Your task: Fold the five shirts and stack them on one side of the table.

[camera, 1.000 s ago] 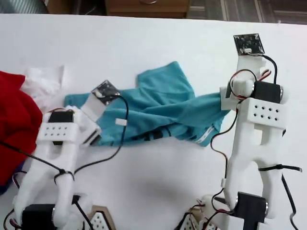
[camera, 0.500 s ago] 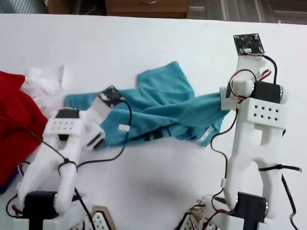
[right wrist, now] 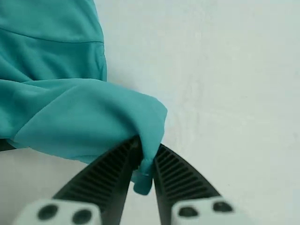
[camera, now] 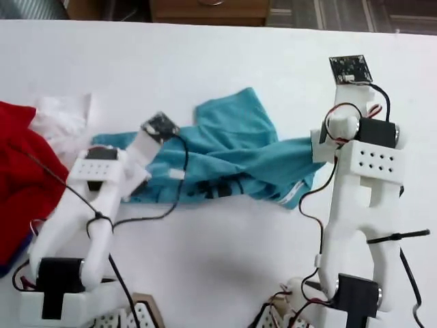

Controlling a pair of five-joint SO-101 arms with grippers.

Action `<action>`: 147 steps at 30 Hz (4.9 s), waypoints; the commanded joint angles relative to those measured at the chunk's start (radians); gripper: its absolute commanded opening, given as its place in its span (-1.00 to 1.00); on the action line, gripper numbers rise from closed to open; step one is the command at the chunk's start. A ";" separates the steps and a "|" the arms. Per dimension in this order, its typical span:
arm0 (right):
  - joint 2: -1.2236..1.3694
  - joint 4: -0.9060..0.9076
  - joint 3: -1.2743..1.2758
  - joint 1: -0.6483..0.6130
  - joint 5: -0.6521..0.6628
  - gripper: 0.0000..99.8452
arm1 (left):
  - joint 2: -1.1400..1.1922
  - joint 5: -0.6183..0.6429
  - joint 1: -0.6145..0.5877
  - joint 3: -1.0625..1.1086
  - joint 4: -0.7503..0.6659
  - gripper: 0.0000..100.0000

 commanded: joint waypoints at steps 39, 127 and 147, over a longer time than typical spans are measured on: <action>-0.031 -0.027 -0.008 0.012 0.008 -0.96 | 0.535 -0.083 0.066 -0.659 0.434 -0.50; -0.030 -0.028 -0.006 0.012 0.008 -0.96 | 0.690 -0.104 -0.041 -0.915 0.660 -0.68; -0.030 -0.030 -0.006 0.010 0.008 -0.96 | 0.690 -0.123 -0.098 -0.915 0.465 -0.68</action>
